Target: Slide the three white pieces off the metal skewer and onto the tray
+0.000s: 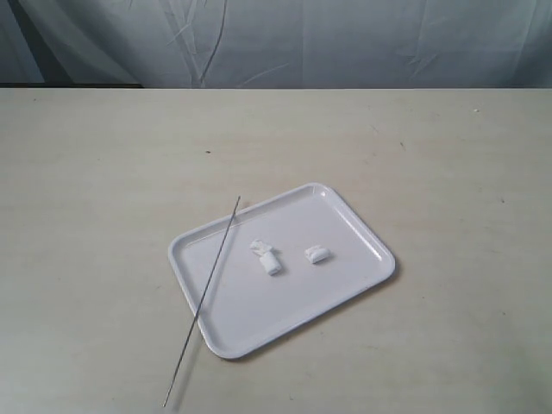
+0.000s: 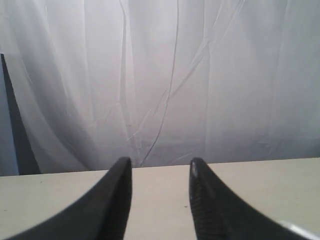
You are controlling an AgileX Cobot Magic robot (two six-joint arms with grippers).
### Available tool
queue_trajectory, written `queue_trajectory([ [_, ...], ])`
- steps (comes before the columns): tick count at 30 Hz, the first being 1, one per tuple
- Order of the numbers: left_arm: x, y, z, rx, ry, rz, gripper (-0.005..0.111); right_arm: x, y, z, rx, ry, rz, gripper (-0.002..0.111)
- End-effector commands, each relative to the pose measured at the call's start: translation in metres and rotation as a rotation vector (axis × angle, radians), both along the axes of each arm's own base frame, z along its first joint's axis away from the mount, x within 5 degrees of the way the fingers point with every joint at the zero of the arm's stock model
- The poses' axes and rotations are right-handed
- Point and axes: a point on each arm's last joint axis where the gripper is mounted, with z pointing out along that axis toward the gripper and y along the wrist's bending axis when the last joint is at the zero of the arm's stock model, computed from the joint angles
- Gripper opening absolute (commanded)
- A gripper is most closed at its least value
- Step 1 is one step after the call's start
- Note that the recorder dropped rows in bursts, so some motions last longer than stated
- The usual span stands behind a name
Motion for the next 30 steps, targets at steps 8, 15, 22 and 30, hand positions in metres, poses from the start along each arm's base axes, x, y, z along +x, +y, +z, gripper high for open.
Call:
queue_trajectory([
  [8,0.000,0.007,-0.023,0.404,0.180,0.072,0.031,0.000,0.000,0.000,-0.008,-0.007,-0.003,0.000],
  [15,0.017,0.022,-0.066,0.039,0.256,0.230,0.000,0.000,0.000,0.000,-0.005,-0.007,-0.003,0.000],
  [22,0.023,0.025,-0.096,0.042,0.274,0.264,0.000,0.000,0.000,0.000,-0.005,-0.004,-0.003,0.000],
  [30,0.023,0.025,-0.098,0.111,0.298,0.257,0.000,0.000,0.000,0.000,-0.005,-0.004,-0.003,0.000],
])
